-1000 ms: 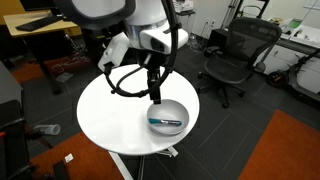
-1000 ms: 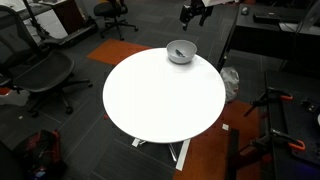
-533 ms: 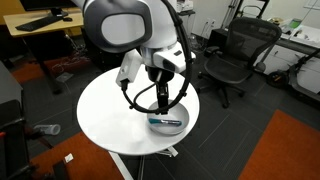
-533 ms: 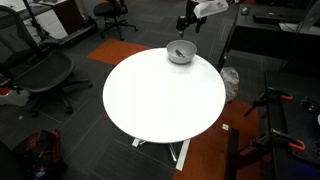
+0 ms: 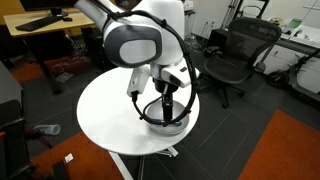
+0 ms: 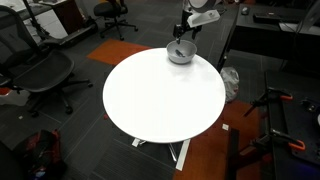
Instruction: Take the pen out of the bowl and put it on the table
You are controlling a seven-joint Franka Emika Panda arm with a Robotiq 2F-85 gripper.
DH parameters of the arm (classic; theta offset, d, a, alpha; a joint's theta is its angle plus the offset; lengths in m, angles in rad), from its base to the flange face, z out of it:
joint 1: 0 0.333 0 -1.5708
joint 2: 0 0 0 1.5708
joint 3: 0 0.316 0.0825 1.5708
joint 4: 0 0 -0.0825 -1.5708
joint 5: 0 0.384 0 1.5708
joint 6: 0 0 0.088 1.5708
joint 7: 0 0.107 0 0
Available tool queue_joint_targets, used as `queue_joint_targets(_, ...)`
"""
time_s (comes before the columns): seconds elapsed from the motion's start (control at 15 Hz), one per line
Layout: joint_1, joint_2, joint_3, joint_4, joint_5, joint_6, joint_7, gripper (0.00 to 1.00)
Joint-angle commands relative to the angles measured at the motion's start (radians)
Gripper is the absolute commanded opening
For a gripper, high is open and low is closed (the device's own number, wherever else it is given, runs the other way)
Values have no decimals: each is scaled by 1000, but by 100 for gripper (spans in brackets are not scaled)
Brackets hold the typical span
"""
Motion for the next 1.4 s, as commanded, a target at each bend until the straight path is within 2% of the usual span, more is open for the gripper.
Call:
queue_joint_targets(0.0, -2, 57, -4, 57, 26, 10, 0, 100)
queue_joint_targets(1.33, -1, 238, -4, 218, 32, -23, 4, 100)
